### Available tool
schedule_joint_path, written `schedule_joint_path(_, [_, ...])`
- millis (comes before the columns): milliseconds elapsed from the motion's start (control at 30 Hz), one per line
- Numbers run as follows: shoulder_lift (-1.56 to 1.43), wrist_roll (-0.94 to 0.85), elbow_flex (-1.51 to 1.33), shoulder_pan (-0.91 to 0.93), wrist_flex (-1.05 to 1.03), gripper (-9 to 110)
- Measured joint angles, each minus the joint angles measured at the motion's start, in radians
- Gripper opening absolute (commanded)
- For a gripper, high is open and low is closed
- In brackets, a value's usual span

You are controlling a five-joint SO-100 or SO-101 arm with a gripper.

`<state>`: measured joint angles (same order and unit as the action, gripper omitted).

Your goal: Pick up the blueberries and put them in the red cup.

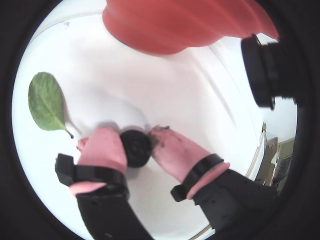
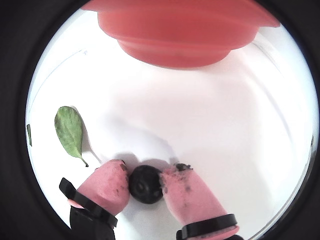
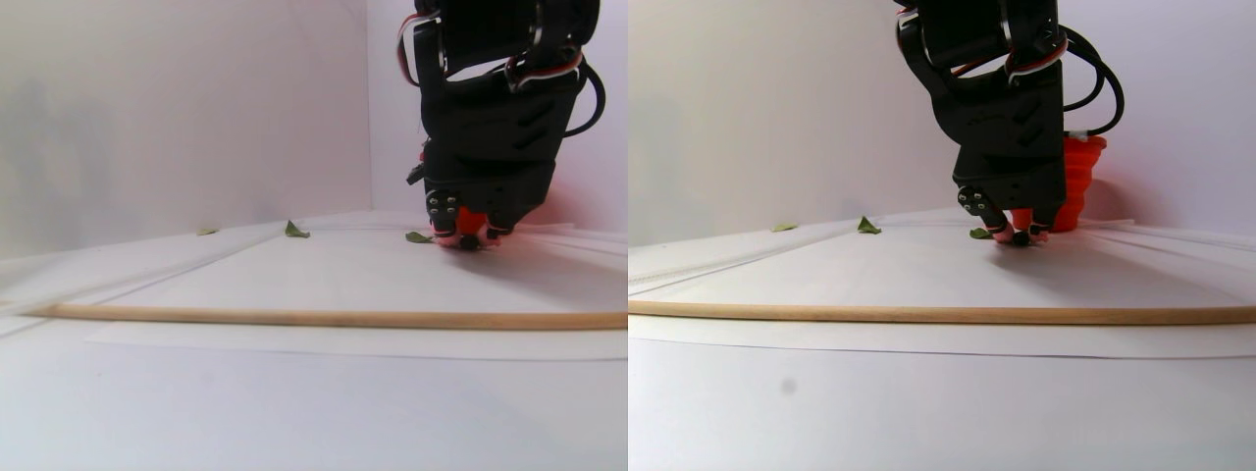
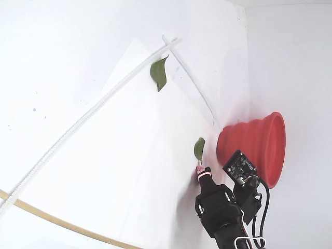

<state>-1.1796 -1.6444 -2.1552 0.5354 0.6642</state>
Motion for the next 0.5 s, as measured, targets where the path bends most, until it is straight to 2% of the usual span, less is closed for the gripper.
schedule_joint_path(500, [-0.091,0.014,-0.061,-0.006,-0.067,11])
